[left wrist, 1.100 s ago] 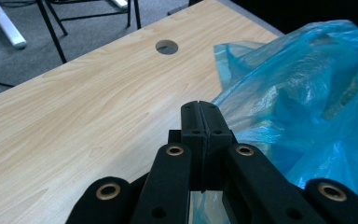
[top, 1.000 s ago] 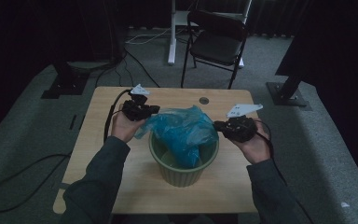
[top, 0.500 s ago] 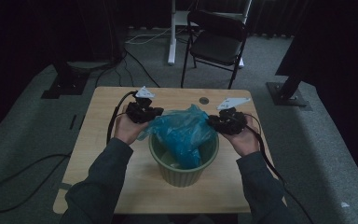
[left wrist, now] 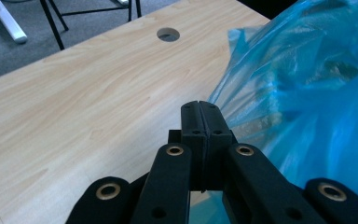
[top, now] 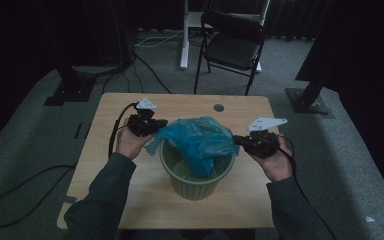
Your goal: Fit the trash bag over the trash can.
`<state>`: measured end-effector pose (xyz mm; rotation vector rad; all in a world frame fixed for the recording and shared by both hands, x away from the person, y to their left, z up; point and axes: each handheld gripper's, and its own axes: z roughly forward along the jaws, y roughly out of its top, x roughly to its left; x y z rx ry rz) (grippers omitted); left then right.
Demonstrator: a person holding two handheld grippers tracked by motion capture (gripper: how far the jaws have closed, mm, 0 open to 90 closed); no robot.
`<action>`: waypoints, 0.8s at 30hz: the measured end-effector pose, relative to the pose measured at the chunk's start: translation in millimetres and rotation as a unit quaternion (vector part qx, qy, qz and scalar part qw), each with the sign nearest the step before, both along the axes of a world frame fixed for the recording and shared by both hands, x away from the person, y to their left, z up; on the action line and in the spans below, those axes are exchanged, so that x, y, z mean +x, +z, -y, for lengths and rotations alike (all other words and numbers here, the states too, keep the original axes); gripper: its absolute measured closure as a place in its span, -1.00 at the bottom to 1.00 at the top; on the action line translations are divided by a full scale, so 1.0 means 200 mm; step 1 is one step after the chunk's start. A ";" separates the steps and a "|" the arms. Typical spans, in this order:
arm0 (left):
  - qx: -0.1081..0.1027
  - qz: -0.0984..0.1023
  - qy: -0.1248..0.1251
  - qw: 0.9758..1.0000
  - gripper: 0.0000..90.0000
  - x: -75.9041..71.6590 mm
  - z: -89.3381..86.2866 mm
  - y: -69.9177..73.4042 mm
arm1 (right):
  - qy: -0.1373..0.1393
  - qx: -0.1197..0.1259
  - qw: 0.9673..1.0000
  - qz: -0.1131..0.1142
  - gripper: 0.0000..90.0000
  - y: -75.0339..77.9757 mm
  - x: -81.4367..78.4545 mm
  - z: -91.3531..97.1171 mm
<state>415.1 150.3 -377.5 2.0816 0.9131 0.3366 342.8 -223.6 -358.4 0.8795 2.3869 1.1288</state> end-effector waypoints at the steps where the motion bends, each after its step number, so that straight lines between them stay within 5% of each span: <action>1: -0.002 -0.001 0.001 1.000 0.99 -0.01 -0.01 -0.01 | 0.002 0.000 1.000 -0.003 1.00 -0.01 -0.01 0.01; 13: -0.015 -0.014 -0.002 1.000 0.99 -0.06 -0.06 -0.07 | 0.009 -0.014 1.000 -0.019 1.00 -0.05 -0.07 0.05; 18: -0.028 0.000 -0.001 1.000 0.99 -0.04 -0.04 -0.05 | -0.004 -0.004 1.000 -0.014 0.98 -0.05 -0.04 0.06; 24: -0.028 0.008 -0.003 1.000 0.99 -0.04 -0.01 -0.02 | -0.022 0.036 0.999 0.024 0.55 0.07 0.00 0.04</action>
